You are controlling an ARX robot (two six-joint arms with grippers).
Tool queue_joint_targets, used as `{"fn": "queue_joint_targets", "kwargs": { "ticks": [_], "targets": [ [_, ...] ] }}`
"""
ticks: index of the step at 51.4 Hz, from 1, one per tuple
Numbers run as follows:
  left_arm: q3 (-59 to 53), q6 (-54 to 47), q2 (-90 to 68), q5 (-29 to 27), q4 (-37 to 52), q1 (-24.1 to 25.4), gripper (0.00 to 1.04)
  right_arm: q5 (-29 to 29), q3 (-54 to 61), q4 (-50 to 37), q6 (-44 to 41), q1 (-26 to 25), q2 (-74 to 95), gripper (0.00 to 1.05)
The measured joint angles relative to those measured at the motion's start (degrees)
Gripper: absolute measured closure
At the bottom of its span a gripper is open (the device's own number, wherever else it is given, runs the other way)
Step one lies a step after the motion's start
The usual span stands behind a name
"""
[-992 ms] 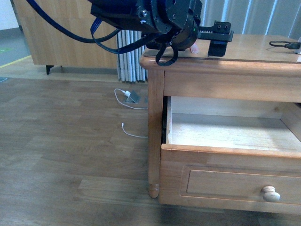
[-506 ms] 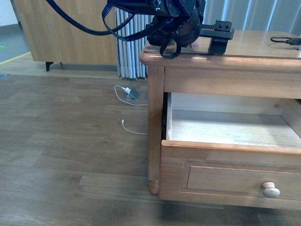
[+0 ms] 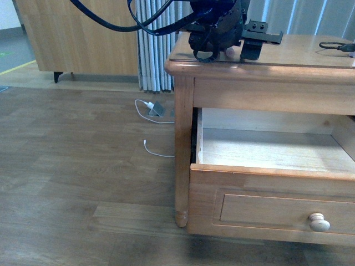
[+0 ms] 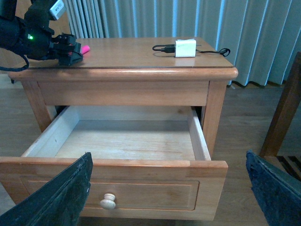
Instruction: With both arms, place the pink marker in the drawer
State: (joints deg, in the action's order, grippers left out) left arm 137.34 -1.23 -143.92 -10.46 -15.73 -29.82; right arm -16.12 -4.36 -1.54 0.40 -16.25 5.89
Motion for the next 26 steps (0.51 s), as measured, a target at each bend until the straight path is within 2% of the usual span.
{"fn": "queue_joint_targets", "kwargs": {
  "ticks": [5,10,26],
  "targets": [
    [-0.66,-0.31,0.02,-0.46,0.61,0.11,0.77,0.0,0.0,0.0,0.0,0.0,0.0,0.08],
    [-2.05,-0.31,0.76,-0.44,1.53,0.44,0.89,0.0,0.0,0.0,0.0,0.02,0.0,0.08],
    [-13.66,-0.26,7.04,1.88,8.22,1.38,0.91,0.0,0.0,0.0,-0.02,0.02,0.0,0.08]
  ]
}}
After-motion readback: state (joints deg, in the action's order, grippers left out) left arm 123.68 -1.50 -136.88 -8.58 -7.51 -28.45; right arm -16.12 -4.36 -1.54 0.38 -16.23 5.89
